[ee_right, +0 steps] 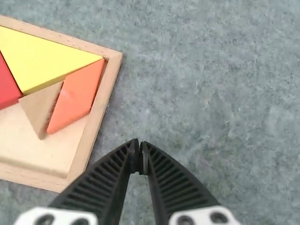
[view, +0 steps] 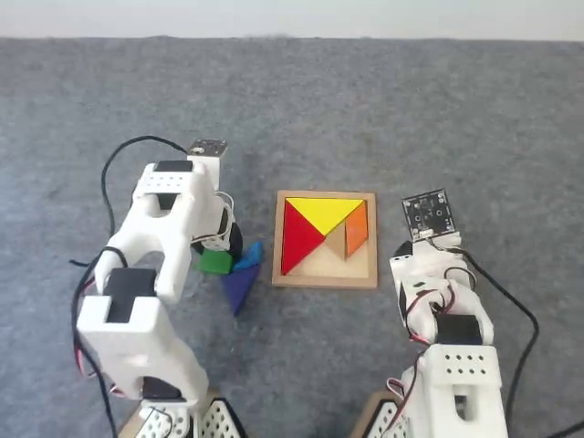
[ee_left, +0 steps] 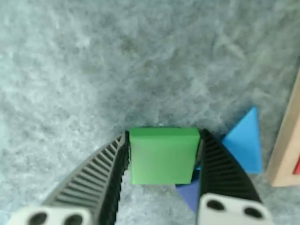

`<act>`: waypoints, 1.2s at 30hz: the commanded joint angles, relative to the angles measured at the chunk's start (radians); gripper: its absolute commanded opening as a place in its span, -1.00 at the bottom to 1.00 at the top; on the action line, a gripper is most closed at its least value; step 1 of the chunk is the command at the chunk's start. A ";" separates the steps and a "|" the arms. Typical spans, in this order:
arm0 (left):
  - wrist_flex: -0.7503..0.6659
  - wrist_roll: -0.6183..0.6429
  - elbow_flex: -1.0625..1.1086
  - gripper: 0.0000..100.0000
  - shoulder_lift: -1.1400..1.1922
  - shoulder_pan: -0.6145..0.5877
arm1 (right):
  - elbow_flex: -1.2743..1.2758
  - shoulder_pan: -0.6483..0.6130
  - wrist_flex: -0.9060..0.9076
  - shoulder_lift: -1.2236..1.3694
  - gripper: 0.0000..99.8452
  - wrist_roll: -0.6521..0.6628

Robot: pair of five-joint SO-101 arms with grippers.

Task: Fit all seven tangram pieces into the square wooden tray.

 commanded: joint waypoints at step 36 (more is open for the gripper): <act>0.051 -0.080 -0.185 -0.85 -0.209 0.568 | -0.025 0.054 -0.005 -0.013 -0.99 -0.040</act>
